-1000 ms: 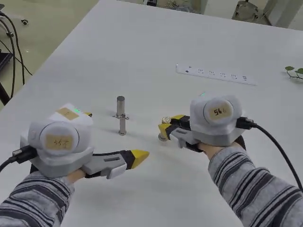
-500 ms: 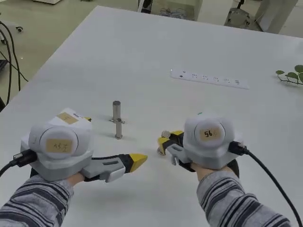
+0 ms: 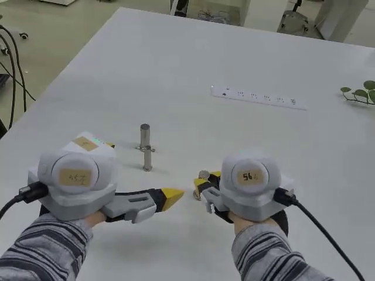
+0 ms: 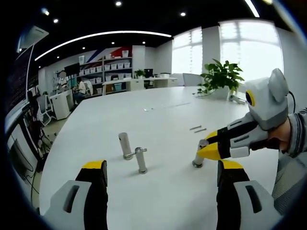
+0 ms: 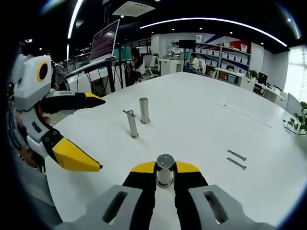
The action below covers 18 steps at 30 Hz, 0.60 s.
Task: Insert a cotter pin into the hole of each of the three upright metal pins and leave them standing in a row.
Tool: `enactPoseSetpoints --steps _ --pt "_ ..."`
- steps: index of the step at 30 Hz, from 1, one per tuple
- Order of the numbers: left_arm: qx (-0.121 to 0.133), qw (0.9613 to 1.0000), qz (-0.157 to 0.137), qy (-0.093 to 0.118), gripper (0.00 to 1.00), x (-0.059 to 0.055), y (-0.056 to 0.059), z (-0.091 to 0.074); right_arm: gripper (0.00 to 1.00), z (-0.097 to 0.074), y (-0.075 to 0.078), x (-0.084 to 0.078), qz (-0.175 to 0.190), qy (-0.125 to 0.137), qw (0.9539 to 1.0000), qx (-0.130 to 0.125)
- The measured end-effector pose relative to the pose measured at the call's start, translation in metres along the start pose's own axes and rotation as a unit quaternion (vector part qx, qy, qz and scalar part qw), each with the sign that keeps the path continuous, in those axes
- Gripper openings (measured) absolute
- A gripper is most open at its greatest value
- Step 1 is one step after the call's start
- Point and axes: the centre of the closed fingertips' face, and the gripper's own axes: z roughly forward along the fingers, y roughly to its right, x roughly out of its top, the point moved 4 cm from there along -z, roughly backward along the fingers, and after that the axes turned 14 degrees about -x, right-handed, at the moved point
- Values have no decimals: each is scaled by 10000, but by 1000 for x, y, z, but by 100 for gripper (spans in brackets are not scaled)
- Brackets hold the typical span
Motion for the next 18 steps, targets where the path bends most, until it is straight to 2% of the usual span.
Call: enactPoseSetpoints --steps 8,11,14,18 --pt "-33 10000 24 -49 94 -2 2 2 9 0 -1 -1 4 65 10000 -1" --pt "-33 10000 27 -56 94 -2 2 2 10 0 0 -2 104 12 9999 49" --pt "-24 10000 14 -61 94 -3 2 2 20 0 -1 -6 159 -83 9997 145" --pt "-23 10000 37 -67 94 -3 3 3 22 -4 2 -11 103 -72 9997 213"
